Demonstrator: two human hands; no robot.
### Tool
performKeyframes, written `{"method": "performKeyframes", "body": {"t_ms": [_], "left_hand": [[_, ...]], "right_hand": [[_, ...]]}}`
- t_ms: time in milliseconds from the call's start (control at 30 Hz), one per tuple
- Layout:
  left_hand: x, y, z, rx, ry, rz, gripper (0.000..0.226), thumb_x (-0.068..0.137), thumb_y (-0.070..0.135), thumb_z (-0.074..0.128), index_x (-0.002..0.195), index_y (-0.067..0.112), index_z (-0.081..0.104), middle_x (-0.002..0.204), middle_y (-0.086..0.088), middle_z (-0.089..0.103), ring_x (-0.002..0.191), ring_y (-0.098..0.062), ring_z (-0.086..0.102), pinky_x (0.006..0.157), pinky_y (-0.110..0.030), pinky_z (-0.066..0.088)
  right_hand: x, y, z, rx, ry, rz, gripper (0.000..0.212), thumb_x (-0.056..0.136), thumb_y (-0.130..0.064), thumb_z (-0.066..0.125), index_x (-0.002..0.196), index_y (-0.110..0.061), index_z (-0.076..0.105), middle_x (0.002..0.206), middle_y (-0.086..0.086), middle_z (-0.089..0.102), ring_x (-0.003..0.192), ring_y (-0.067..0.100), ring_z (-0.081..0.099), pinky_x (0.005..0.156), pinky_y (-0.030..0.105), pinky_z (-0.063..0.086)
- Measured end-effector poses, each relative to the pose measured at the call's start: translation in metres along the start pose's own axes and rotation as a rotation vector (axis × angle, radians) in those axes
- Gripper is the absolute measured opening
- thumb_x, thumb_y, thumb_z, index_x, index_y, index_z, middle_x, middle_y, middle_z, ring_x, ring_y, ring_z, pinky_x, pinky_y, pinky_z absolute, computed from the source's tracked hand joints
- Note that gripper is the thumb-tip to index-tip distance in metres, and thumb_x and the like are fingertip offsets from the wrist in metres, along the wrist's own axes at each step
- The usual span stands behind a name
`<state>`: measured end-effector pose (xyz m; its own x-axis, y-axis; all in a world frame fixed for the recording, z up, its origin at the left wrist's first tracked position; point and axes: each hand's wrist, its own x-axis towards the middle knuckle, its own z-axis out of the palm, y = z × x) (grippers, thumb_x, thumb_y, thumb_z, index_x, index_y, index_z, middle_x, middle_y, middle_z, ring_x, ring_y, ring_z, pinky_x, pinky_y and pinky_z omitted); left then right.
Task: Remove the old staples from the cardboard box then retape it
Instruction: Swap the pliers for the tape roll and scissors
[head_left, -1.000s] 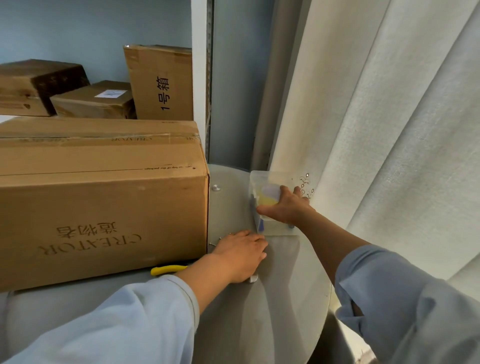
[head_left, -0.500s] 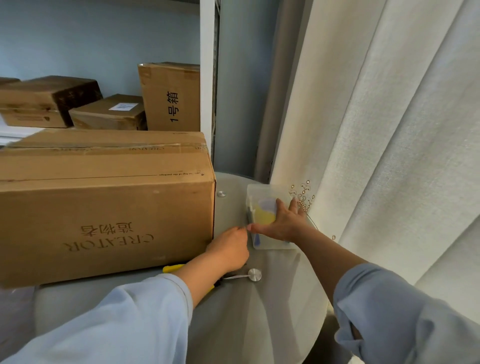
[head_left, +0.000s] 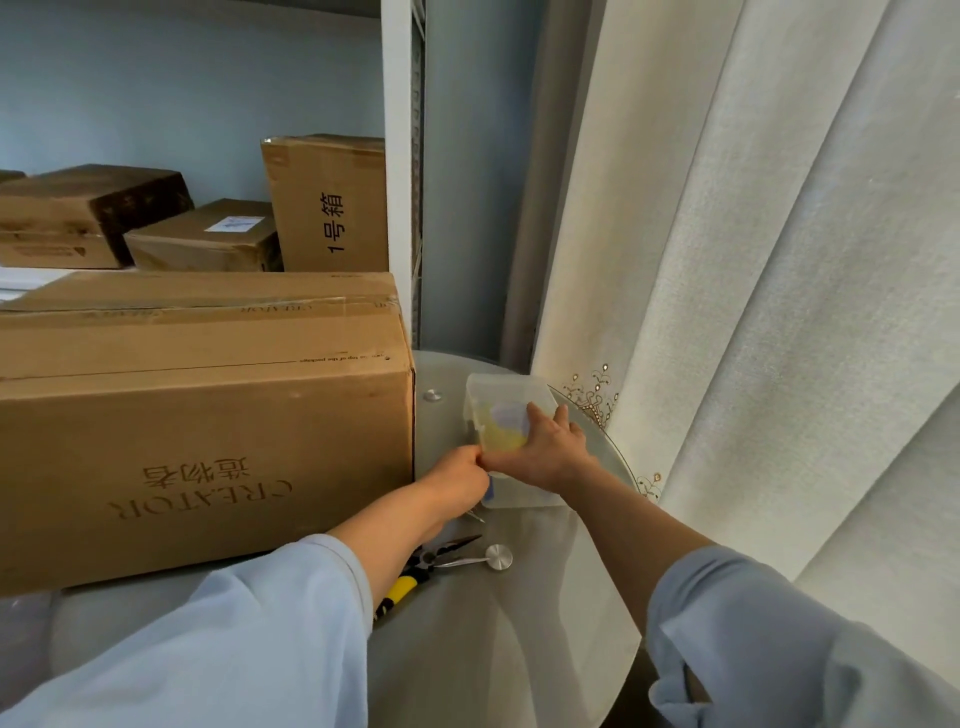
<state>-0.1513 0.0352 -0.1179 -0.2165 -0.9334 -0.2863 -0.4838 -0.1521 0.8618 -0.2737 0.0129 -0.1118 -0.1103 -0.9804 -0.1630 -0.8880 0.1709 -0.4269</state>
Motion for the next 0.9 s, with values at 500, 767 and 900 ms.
{"method": "performKeyframes", "body": {"t_ms": [500,767,900], "left_hand": [[0.06,0.014,-0.008,-0.609,0.334,-0.21,0.029,0.088,0.007,0.063,0.117,0.003,0.06,0.1,-0.016,0.063,0.088,-0.027,0.061,0.056,-0.027,0.045],[0.075,0.017,-0.016,-0.681,0.268,-0.288,0.039,0.083,-0.006,0.063,0.121,-0.002,0.056,0.068,-0.007,0.05,0.058,-0.016,0.046,0.058,-0.029,0.043],[0.079,0.015,-0.015,-0.704,0.233,-0.329,0.035,0.086,-0.004,0.058,0.121,0.0,0.057,0.067,-0.005,0.047,0.058,-0.014,0.044,0.048,-0.025,0.035]], "right_hand": [[0.001,0.0,0.002,-0.147,-0.019,-0.02,0.114,0.069,-0.074,0.059,0.153,-0.027,-0.002,0.16,0.01,-0.014,0.147,0.037,-0.003,0.113,0.056,0.019],[0.004,-0.003,0.002,-0.166,-0.024,-0.014,0.11,0.071,-0.073,0.057,0.153,-0.025,0.001,0.16,0.012,-0.013,0.146,0.039,0.0,0.112,0.059,0.022],[0.003,-0.003,0.0,-0.141,-0.037,-0.008,0.11,0.071,-0.072,0.058,0.153,-0.025,0.003,0.16,0.011,-0.012,0.146,0.039,0.0,0.112,0.059,0.02]]}}
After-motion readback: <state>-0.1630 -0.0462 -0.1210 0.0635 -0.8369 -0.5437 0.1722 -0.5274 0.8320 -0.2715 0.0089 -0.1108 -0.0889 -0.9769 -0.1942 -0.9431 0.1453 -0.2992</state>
